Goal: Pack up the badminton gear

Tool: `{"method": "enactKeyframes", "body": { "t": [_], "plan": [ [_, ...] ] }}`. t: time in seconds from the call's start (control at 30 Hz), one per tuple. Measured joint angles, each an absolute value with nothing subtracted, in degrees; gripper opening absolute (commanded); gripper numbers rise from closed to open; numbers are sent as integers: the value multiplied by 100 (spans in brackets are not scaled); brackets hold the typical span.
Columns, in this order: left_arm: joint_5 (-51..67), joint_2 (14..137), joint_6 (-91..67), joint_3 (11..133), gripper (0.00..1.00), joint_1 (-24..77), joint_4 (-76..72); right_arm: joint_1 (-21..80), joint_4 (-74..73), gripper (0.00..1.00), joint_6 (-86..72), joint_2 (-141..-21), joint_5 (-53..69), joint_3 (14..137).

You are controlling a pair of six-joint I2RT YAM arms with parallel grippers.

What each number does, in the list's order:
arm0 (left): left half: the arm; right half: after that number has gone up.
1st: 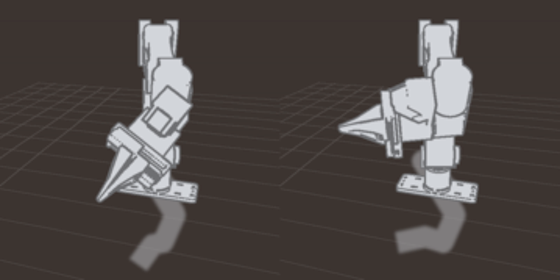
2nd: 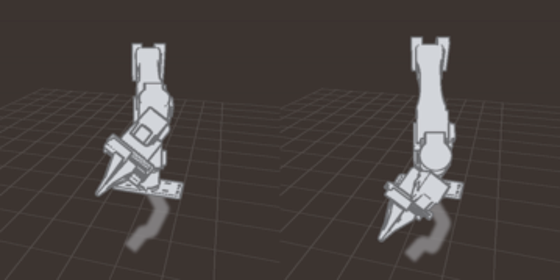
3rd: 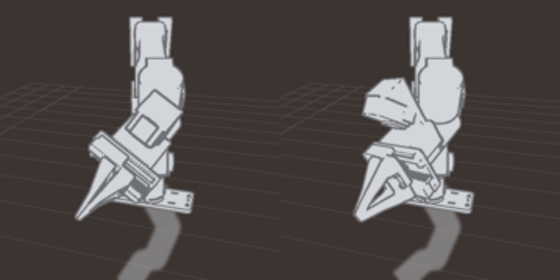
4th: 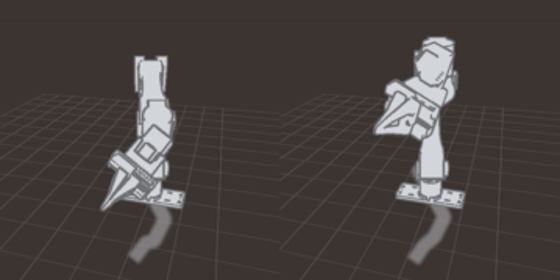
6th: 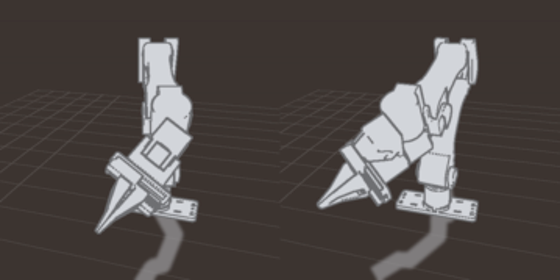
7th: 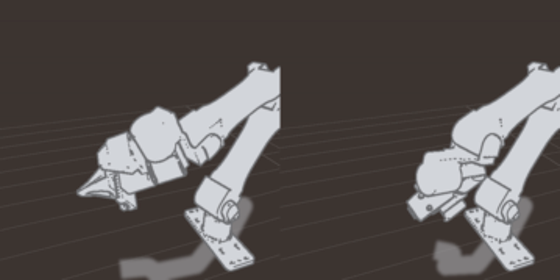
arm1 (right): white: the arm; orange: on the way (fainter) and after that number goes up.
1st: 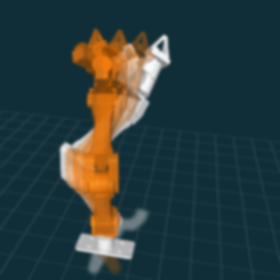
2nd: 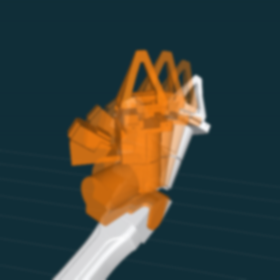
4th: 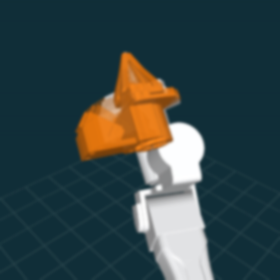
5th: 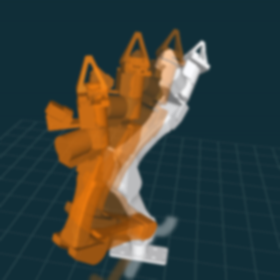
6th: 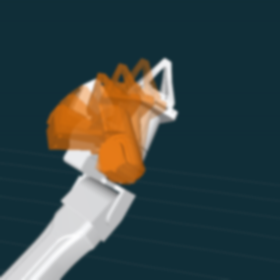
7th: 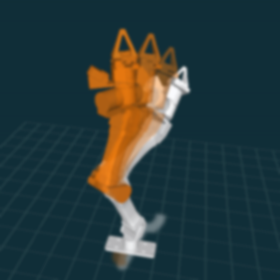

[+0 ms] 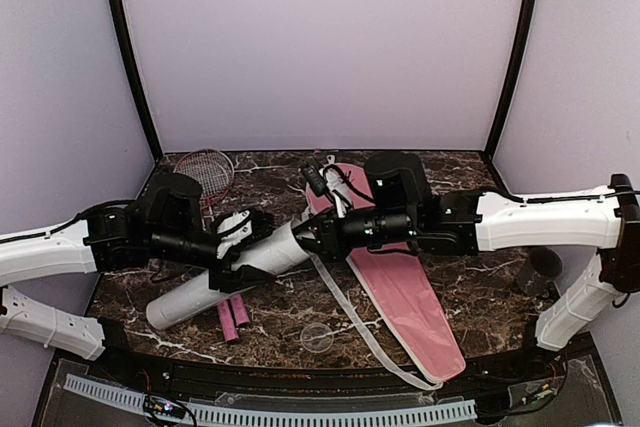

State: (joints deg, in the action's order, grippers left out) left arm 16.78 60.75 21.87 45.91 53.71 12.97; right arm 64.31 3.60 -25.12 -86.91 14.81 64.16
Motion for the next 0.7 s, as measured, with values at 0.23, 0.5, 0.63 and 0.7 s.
{"method": "enactKeyframes", "body": {
  "t": [0.23, 0.5, 0.63, 0.7],
  "plan": [
    [1319, 6080, 2171, 4591, 59, 5398, 1291, 6458, 263, 46, -2429, -8501, 1260, 6401],
    [215, 6104, 2064, 4591, 59, 5328, 1264, 6101, 489, 67, -2790, -7371, 401, 5745],
    [-336, 6110, 1920, 4591, 59, 5011, 1245, 5719, 637, 68, -3063, -7205, -32, 5380],
    [-554, 6110, 1837, 4591, 59, 4792, 1247, 5647, 615, 68, -3124, -7308, -183, 5290]
  ]
}}
